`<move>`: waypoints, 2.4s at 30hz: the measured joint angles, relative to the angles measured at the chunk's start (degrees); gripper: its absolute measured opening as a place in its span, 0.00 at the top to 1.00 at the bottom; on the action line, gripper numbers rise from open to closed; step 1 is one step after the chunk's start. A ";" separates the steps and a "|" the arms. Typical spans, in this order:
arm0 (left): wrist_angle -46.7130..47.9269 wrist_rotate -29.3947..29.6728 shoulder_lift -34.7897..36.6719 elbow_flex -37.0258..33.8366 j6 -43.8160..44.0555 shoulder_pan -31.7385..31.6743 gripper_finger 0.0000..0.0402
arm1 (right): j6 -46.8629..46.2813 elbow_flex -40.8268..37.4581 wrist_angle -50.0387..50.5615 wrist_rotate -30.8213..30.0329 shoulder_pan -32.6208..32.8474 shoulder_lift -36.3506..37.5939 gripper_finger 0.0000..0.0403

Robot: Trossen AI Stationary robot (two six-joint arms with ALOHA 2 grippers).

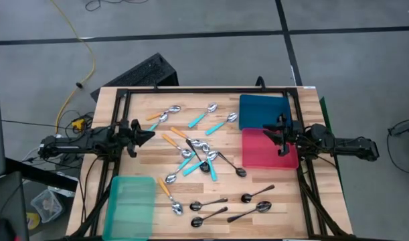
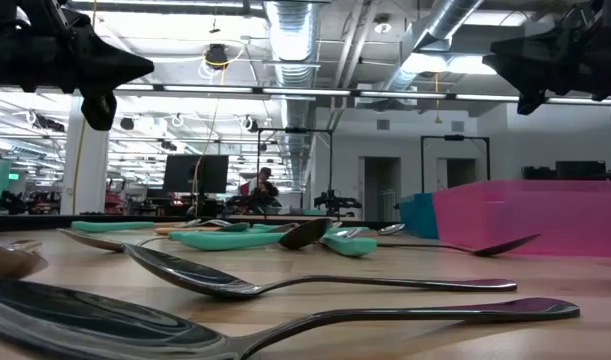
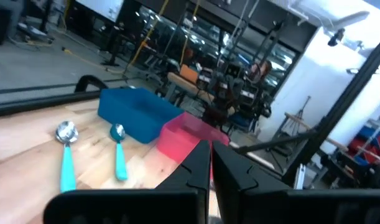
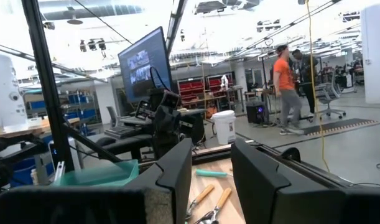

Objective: Sort silverware by color (type)
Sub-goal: Put the blue spoon into the skyblue bin

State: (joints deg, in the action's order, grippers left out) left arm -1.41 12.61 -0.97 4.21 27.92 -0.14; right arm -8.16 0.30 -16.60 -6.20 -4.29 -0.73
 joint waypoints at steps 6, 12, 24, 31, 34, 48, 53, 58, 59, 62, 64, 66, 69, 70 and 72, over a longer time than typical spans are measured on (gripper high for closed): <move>0.84 5.24 0.00 0.03 -1.84 -0.02 1.00 | 0.02 0.00 0.15 0.00 0.00 0.00 0.66; 1.15 8.66 -0.12 0.04 -1.94 0.00 1.00 | 0.02 0.00 1.61 0.02 0.02 0.00 0.66; 0.43 12.67 -0.13 0.04 -2.37 0.00 1.00 | 0.04 0.00 0.49 -0.15 0.07 0.00 0.66; -0.12 20.24 -0.13 0.04 -2.59 0.00 1.00 | -0.43 0.19 -0.17 -0.78 0.09 0.00 0.66; -3.63 20.85 -0.14 0.12 -4.38 -0.01 0.99 | -0.45 1.46 0.52 -4.20 0.07 -0.04 0.64; -3.04 12.55 -0.15 10.97 -10.56 -0.02 0.82 | 5.20 14.17 0.24 -5.49 -0.09 -5.54 0.36; -1.60 11.29 -0.16 14.15 -11.10 0.00 0.74 | 4.80 19.05 2.74 -5.74 -0.09 -12.82 0.36; 2.14 11.35 -2.52 17.95 -9.43 0.00 0.69 | 0.22 25.86 9.03 -5.88 -0.09 -23.19 0.37; 3.74 10.70 -3.56 19.10 -8.83 0.00 0.69 | -0.92 27.35 10.43 -5.88 -0.09 -25.44 0.37; 9.53 8.12 -7.56 22.91 -7.75 0.00 0.69 | -2.34 32.04 14.11 -5.90 -0.09 -32.38 0.37; 11.95 6.86 -10.39 25.37 -7.76 0.00 0.69 | -2.30 34.85 16.39 -5.90 -0.09 -36.79 0.37; 14.17 6.41 -13.11 27.89 -8.43 0.00 0.69 | -1.95 37.43 18.21 -5.90 0.09 -41.05 0.37; 16.35 6.16 -16.39 30.77 -10.34 0.00 0.69 | -1.95 40.96 21.33 -5.90 0.13 -46.94 0.37; 16.72 6.27 -17.33 31.59 -11.06 0.00 0.69 | -1.96 42.07 22.45 -5.89 0.17 -48.66 0.37; 16.79 7.20 -18.70 32.57 -12.65 0.00 0.69 | -1.97 44.14 25.35 -5.90 0.20 -52.97 0.37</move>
State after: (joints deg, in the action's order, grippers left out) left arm 15.38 19.80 -19.67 36.78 15.27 -0.14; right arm -10.13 44.44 8.74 -12.10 -4.10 -53.70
